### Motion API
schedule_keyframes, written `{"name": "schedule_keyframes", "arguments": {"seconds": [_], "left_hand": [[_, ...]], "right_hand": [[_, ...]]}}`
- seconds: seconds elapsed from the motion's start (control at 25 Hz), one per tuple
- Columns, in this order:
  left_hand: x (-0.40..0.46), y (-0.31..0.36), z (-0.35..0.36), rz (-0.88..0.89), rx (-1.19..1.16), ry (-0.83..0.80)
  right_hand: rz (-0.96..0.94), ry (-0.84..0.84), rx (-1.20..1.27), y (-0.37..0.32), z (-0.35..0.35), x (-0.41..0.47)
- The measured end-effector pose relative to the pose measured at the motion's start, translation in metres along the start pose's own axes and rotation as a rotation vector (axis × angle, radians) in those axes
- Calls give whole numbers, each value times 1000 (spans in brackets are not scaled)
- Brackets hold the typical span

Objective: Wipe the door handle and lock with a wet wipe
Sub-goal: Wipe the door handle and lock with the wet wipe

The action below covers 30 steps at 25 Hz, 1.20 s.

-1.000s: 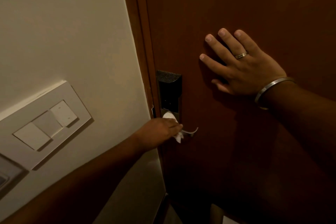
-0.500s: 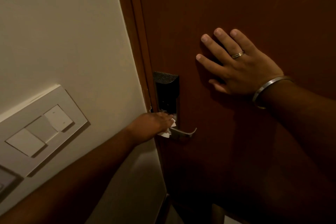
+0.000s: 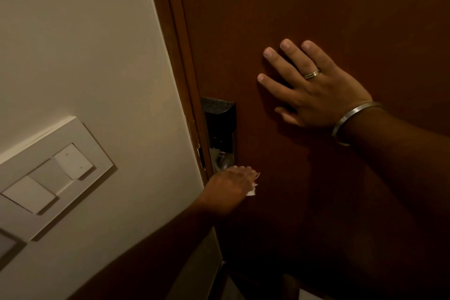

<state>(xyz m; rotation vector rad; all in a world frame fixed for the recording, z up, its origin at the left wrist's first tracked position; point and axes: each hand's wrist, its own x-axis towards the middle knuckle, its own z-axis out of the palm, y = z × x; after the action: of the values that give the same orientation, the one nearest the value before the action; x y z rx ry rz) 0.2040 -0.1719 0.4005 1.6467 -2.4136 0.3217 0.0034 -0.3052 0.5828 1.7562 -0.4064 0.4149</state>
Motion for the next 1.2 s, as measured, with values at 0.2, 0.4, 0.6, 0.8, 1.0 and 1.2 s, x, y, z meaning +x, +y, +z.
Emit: {"name": "schedule_keyframes", "arguments": {"seconds": [0.2, 0.4, 0.6, 0.8, 1.0, 1.2], "left_hand": [[-9, -71, -39, 76, 49, -103], [6, -27, -32, 128, -38, -121], [21, 31, 0, -97, -96, -25], [-17, -56, -26, -34, -63, 33], [-11, -85, -40, 4, -68, -99], [-6, -21, -23, -124, 77, -100]], "right_hand": [[-7, -11, -9, 1, 0, -1], [-3, -13, -6, 1, 1, -2], [-6, -14, -7, 0, 1, -2], [-7, -26, -17, -1, 2, -4], [-7, -45, -24, -1, 3, -6], [11, -64, 47, -1, 1, -6]]}}
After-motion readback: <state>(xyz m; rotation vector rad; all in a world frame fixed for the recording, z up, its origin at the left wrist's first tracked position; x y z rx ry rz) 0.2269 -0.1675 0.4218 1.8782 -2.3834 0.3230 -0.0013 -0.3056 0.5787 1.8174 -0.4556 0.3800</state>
